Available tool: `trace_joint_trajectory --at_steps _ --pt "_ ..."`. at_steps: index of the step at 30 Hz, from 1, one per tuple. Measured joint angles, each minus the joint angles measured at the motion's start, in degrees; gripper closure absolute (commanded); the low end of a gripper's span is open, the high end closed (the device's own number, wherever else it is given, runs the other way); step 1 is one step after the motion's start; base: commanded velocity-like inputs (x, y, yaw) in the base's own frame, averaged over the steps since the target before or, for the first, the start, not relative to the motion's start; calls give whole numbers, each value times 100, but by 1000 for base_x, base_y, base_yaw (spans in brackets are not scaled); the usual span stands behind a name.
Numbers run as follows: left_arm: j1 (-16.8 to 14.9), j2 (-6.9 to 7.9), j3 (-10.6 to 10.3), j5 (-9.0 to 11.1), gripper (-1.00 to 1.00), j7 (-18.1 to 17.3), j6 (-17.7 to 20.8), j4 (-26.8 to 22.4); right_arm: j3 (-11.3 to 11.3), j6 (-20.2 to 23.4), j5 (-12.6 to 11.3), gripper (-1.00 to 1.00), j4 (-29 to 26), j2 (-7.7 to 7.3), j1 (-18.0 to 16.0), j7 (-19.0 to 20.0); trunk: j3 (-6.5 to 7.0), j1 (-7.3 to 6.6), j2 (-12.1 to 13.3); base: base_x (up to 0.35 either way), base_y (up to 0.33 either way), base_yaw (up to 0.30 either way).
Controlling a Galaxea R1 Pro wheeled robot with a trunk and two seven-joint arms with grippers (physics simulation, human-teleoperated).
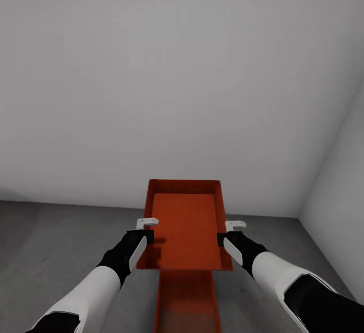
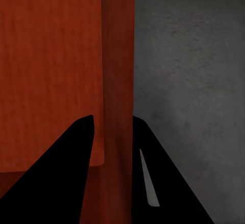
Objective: Move the two storage containers from the living room to the garage. In the garage, place one container on the floor and stack the other container on top of it (either order is fine).
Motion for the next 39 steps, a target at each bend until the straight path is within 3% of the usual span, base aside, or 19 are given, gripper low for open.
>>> trace_joint_trajectory --at_steps 39 --pt "0 0 0 1 100 1 -1 2 3 0 -2 100 1 0 0 -1 0 0 0 1 2 0"
